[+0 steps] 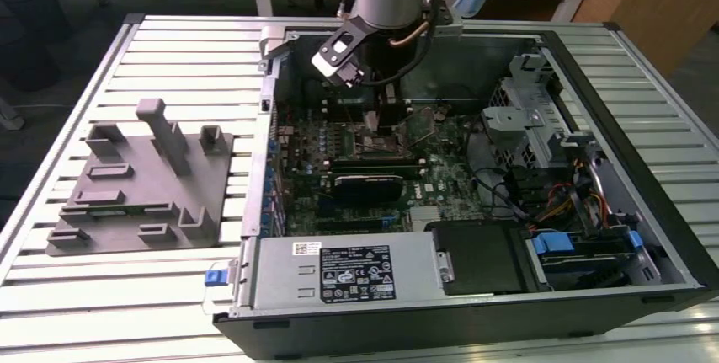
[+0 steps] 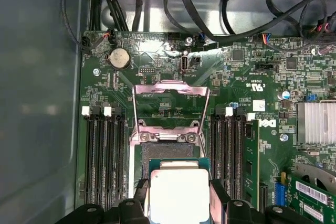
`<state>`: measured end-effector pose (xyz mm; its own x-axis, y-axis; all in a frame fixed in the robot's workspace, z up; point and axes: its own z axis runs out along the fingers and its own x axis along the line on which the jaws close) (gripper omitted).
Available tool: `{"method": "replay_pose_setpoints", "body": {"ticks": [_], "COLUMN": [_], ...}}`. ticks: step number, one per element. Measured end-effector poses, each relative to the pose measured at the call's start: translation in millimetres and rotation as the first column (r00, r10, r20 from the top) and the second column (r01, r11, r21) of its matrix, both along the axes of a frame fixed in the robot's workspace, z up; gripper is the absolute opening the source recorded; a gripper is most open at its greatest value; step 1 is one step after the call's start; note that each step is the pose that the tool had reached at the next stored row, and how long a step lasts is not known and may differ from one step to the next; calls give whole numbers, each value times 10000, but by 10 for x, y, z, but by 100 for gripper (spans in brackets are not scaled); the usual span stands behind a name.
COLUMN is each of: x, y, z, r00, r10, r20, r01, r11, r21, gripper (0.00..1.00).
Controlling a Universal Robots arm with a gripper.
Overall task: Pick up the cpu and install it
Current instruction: 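Place the cpu into insertion slot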
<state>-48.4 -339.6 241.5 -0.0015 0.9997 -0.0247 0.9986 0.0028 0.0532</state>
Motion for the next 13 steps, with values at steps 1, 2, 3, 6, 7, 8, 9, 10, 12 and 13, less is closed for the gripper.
{"method": "replay_pose_setpoints", "body": {"ticks": [1,2,3,6,7,8,9,10,12,13], "x": [0,0,0,0,0,0,0,0,0,0], "y": [0,0,0,0,0,0,0,0,0,0], "z": [-10,-20,-30,-66,-78,-88,-96,-103,-113,-118], "r00": [10000,10000,10000,10000,10000,10000,10000,10000,10000,10000], "r10": [3,3,3,4,4,4,4,4,3,2], "r20": [-1,0,0,0,0,0,0,0,0,0], "r01": [-3,-3,-3,-4,-4,-4,-4,-4,-3,-2], "r11": [10000,10000,10000,10000,10000,10000,10000,10000,10000,10000], "r21": [0,0,0,0,0,0,0,0,0,0], "gripper": [54,54,54,54,54,54,54,54,54,54]}}
